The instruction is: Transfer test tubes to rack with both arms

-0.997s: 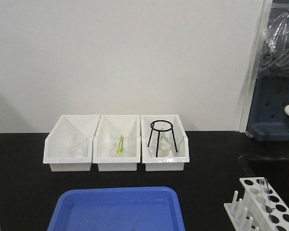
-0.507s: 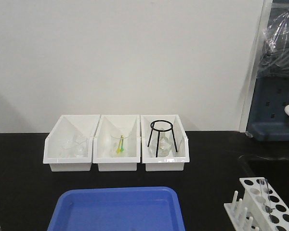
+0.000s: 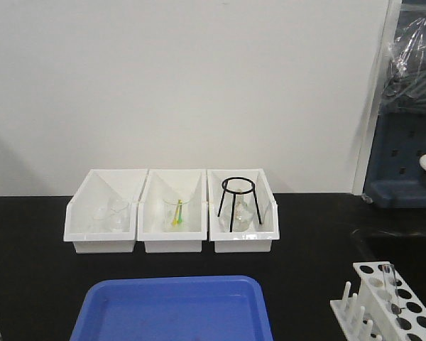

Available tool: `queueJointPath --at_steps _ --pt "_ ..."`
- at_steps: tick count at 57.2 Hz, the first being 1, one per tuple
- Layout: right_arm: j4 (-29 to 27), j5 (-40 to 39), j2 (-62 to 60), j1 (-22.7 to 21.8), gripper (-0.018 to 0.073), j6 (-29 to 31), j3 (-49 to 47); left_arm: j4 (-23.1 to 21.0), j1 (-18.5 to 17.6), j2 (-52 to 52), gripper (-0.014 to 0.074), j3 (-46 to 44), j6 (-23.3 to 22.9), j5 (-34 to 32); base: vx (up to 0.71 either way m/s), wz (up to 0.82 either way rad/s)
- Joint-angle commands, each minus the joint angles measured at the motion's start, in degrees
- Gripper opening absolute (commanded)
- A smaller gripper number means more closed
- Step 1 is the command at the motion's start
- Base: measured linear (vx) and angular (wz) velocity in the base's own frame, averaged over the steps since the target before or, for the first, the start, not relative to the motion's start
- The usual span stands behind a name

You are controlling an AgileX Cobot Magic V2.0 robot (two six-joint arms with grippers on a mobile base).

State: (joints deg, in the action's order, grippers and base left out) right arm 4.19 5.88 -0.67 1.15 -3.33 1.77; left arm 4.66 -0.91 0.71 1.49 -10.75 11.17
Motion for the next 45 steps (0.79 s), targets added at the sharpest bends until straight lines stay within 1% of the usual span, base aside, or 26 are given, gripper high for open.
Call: queueJointPath --at_steps 1,45 --pt "0.4 -4.7 -0.3 0.1 -0.0009 0.1 0.7 -0.4 -0.2 0.7 -0.0004 -1.7 -0.2 -4.3 0.00 0.00" --pt "0.4 -4.7 -0.3 0.1 -0.0009 0.1 0.7 -0.4 -0.2 0.7 -0.0004 -1.7 -0.2 -4.3 0.00 0.00"
